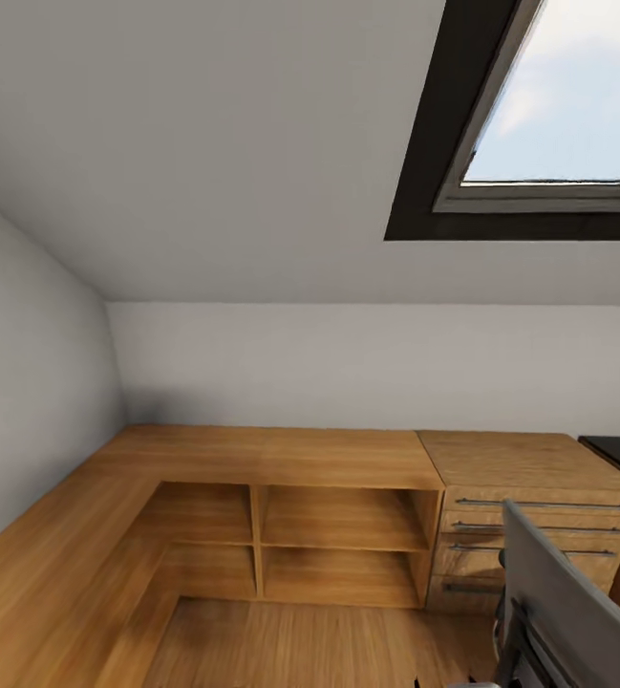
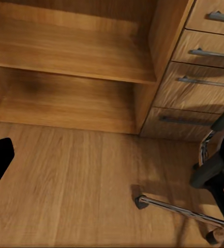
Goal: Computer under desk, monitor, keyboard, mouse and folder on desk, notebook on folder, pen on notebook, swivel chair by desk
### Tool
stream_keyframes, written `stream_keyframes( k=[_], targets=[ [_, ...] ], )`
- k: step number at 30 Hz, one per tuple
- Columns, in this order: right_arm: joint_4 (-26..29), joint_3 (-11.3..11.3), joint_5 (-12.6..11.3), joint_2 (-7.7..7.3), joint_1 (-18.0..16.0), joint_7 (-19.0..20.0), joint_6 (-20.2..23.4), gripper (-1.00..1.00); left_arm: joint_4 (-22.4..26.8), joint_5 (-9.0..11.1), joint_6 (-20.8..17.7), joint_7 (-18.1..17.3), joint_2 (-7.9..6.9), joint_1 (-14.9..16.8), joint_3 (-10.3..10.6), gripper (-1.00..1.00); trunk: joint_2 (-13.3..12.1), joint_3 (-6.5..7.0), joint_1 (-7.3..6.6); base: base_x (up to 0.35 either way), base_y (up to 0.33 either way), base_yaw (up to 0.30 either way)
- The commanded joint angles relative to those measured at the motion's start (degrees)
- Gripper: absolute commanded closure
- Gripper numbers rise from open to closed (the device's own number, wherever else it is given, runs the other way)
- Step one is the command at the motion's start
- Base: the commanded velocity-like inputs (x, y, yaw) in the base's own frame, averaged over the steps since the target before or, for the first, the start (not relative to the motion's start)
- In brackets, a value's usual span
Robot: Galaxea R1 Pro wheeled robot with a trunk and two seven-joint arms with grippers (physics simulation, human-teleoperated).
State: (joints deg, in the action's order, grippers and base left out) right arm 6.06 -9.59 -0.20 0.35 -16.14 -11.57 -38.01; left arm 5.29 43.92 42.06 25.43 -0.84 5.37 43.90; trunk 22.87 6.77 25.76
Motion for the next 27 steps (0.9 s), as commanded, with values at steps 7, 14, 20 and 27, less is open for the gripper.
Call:
stream_keyframes(
  k=[7, 14, 20, 27],
  targets=[
    [-0.2, -0.5, 0.0, 0.09, 0.0, -0.5, -0.1, -1.0, 0.1, 0.7, 0.0, 0.5, -0.04, 0.0, 0.6, -1.0, 0.0, -0.66, 0.02, 0.171, 0.203, -0.007],
    [-0.2, -0.5, 0.1, 0.09, 0.0, -0.4, -0.1, -1.0, 0.1, 0.7, 0.0, 0.5, 0.04, 0.0, 0.7, -1.0, 0.0, -1.31, 0.02, 0.099, 0.072, 0.0],
    [-0.2, -0.5, 0.1, 0.09, 0.0, -0.4, -0.1, -1.0, 0.1, 0.7, 0.0, 0.5, 0.04, 0.0, 0.7, -1.0, 0.0, -1.86, 0.02, 0.009, 0.006, 0.0],
    [-0.2, -0.5, 0.1, 0.04, 0.0, -0.4, -0.1, -1.0, 0.1, 0.7, -0.1, 0.5, 0.04, 0.0, 0.7, -1.0, 0.0, -2.48, 0.02, 0.001, 0.0, -0.033]
  ],
)
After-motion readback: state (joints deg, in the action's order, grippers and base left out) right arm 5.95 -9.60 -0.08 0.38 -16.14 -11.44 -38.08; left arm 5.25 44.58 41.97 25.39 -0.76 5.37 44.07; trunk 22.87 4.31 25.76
